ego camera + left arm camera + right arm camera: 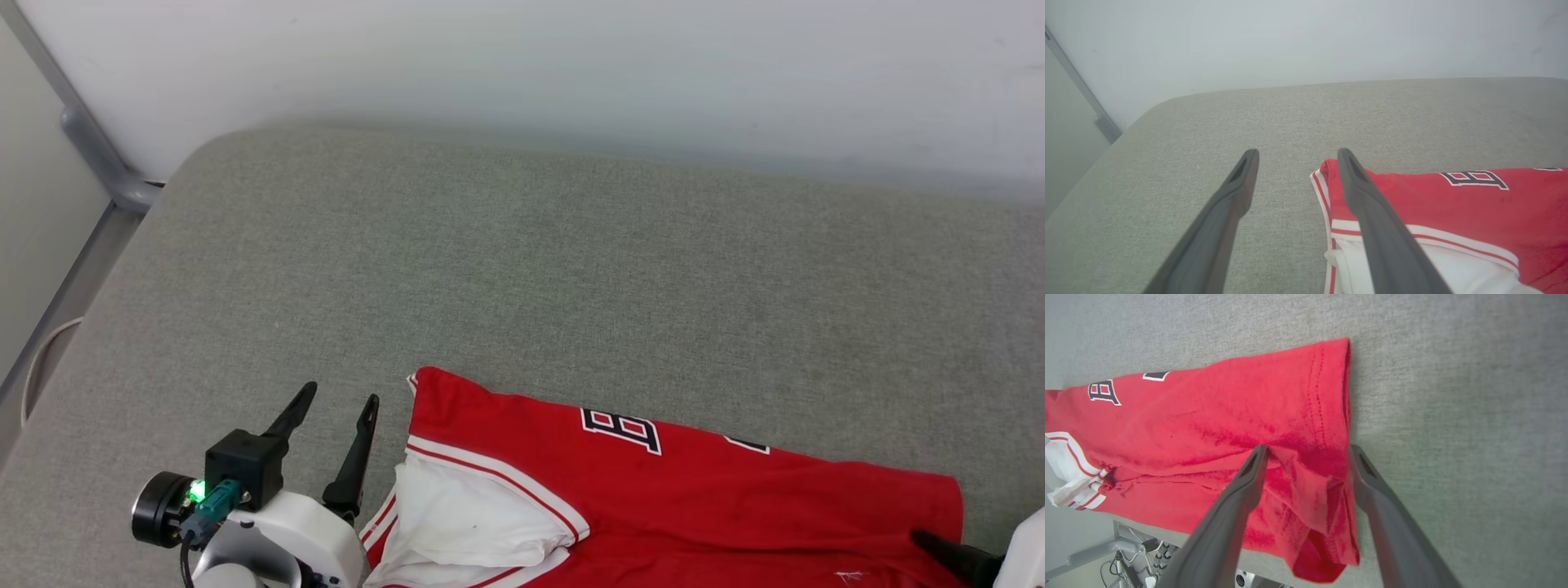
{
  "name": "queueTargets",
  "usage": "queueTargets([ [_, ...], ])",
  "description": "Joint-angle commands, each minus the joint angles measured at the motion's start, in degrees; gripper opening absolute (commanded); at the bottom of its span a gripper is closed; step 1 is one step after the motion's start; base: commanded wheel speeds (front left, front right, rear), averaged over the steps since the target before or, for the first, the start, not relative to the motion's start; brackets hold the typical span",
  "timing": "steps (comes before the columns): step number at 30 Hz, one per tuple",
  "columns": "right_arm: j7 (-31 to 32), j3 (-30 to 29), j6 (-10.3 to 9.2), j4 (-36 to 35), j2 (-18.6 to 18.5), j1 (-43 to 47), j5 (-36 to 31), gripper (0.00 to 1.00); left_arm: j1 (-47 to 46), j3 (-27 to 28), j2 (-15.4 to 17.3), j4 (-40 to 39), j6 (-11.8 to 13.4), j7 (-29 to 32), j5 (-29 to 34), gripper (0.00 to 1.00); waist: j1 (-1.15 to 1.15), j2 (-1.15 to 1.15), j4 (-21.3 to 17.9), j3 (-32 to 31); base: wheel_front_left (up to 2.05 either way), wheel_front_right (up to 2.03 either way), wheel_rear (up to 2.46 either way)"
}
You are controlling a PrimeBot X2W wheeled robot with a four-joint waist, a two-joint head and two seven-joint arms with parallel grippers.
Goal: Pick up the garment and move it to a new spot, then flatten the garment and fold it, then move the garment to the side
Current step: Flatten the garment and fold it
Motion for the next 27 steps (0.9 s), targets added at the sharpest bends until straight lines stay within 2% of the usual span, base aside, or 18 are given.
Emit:
queueTargets([
  [1,0.26,-0.94,-0.04,0.04,0.75,-1.26,-0.71,1.0,0.61,0.67,-0.03,0.28,-0.07,-0.34,1.02,1.0,0.0,-0.01,0.65,0.93,0.0,0.0,0.0],
  [8,2.18,-3.82,-0.04,2.79,4.1,-2.55,-3.15,1.0,2.02,4.88,-1.44,0.53,-2.07,-0.45,4.75,1.0,0.0,-0.01,1.92,2.98,0.0,0.0,0.0],
  [14,3.9,0.1,-0.03,5.57,6.31,-2.28,-4.02,1.0,2.75,7.63,-2.49,1.23,-3.97,-0.39,6.62,1.0,0.0,-0.01,2.0,3.31,0.0,0.0,0.0],
  [22,1.94,4.4,-0.03,8.68,7.52,-3.05,-3.7,1.0,3.12,8.91,-3.74,3.02,-6.09,-0.36,7.92,1.0,0.0,-0.01,1.4,2.83,0.0,0.0,0.0],
  [23,1.56,4.73,-0.03,9.05,7.28,-2.96,-3.76,0.95,3.15,8.97,-3.84,3.24,-6.42,-0.36,7.99,1.0,0.0,-0.01,1.32,2.76,0.0,0.0,0.0],
  [24,1.11,4.84,-0.03,9.36,6.98,-3.0,-3.9,0.36,3.2,9.07,-3.93,3.41,-6.48,-0.36,8.02,1.0,0.0,-0.01,1.23,2.74,0.0,0.0,0.0],
  [25,0.51,4.99,-0.03,9.61,6.63,-3.14,-4.0,0.0,3.22,9.15,-4.0,3.62,-6.55,-0.36,8.04,1.0,0.0,-0.01,1.13,2.72,0.0,0.0,0.0],
  [27,-0.41,5.47,-0.03,10.06,5.78,-3.18,-4.01,0.0,3.29,9.39,-4.16,3.98,-6.79,-0.36,8.08,1.0,0.0,-0.01,0.98,2.56,0.0,0.0,0.0],
])
